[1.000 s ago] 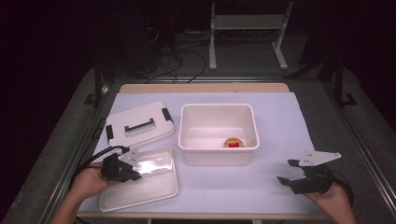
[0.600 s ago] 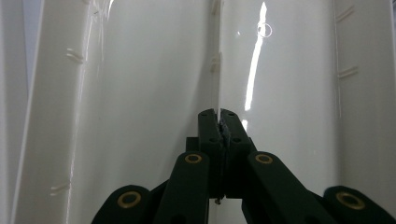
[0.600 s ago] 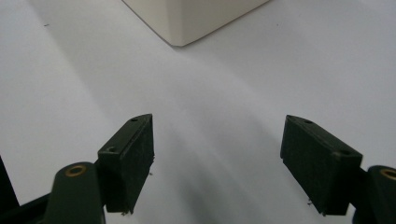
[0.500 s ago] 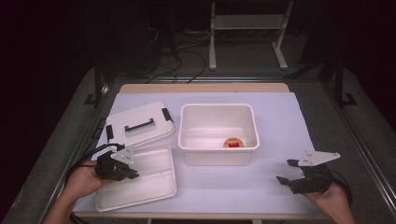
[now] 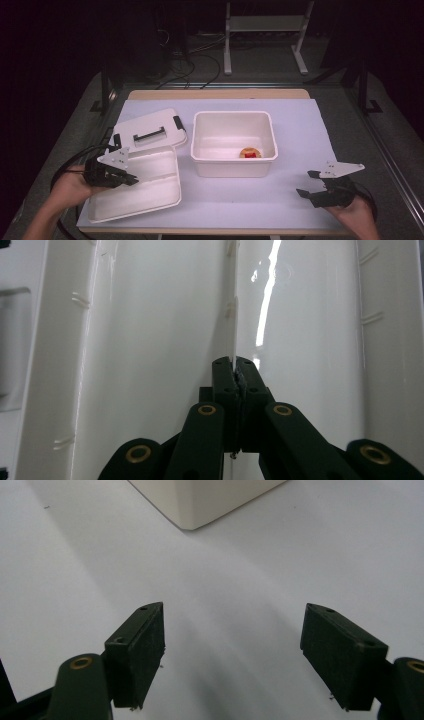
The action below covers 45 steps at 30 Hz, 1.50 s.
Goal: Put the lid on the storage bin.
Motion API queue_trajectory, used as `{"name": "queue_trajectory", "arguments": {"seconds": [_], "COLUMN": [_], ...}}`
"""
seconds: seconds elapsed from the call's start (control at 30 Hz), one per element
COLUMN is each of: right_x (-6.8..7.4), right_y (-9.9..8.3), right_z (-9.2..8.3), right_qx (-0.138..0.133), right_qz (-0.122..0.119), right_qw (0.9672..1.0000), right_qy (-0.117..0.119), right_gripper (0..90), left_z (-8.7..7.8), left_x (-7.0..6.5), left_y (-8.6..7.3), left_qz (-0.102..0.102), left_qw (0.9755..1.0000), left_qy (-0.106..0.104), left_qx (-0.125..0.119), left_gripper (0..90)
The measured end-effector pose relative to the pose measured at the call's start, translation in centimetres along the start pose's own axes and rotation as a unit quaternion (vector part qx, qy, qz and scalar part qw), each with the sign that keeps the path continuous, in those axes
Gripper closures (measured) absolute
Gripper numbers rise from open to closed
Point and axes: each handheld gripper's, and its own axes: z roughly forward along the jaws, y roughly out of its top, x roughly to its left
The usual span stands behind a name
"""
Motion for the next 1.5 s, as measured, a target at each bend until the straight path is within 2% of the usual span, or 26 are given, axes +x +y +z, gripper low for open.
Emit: {"name": "queue_trajectory", "arguments": {"seconds": [0.17, 0.2, 0.33, 0.37, 0.4, 0.43, 0.47, 0.67, 0.77, 1.3, 1.5], "right_x": [-0.1, -0.1, 0.0, 0.0, 0.0, 0.0, 0.0, -0.1, 0.0, 0.1, 0.1], "right_y": [0.0, 0.1, 0.2, 0.2, 0.2, 0.2, 0.2, 0.1, 0.0, 0.0, 0.0], "right_z": [0.0, 0.0, 0.1, 0.1, 0.1, 0.1, 0.1, 0.0, 0.0, 0.3, 0.3], "right_qx": [-0.001, -0.001, 0.001, 0.002, 0.002, 0.004, 0.004, 0.001, 0.002, 0.007, 0.008], "right_qz": [0.000, 0.001, 0.000, -0.001, -0.001, -0.001, -0.001, -0.001, -0.002, -0.003, -0.003], "right_qw": [1.0000, 1.0000, 1.0000, 1.0000, 1.0000, 1.0000, 1.0000, 1.0000, 1.0000, 1.0000, 1.0000], "right_qy": [-0.001, 0.000, -0.002, -0.002, -0.002, -0.002, -0.002, -0.003, -0.003, -0.001, -0.001], "right_gripper": [25.3, 25.3, 25.2, 25.2, 25.2, 25.2, 25.2, 25.1, 25.0, 25.0, 25.0], "left_z": [-1.4, -2.1, -3.0, -3.6, -3.6, -4.0, -4.0, -4.9, -5.1, -4.7, -4.2], "left_x": [0.2, 0.3, 0.5, 0.6, 0.6, 0.7, 0.7, 1.3, 1.9, 3.5, 4.1], "left_y": [0.9, 1.4, 2.4, 3.1, 3.1, 3.9, 3.9, 6.4, 7.6, 11.3, 13.0], "left_qz": [0.003, 0.003, 0.005, 0.011, 0.011, 0.015, 0.015, 0.030, 0.035, 0.041, 0.045], "left_qw": [1.0000, 0.9999, 0.9999, 0.9999, 0.9999, 0.9998, 0.9998, 0.9994, 0.9992, 0.9991, 0.9988], "left_qy": [0.006, 0.007, 0.006, 0.010, 0.010, 0.011, 0.011, 0.013, 0.013, -0.001, -0.002], "left_qx": [0.006, 0.008, 0.007, 0.008, 0.008, 0.009, 0.009, 0.012, 0.014, 0.010, 0.018], "left_gripper": [89.5, 89.5, 89.5, 89.4, 89.5, 89.4, 89.5, 89.5, 89.4, 89.4, 89.4]}}
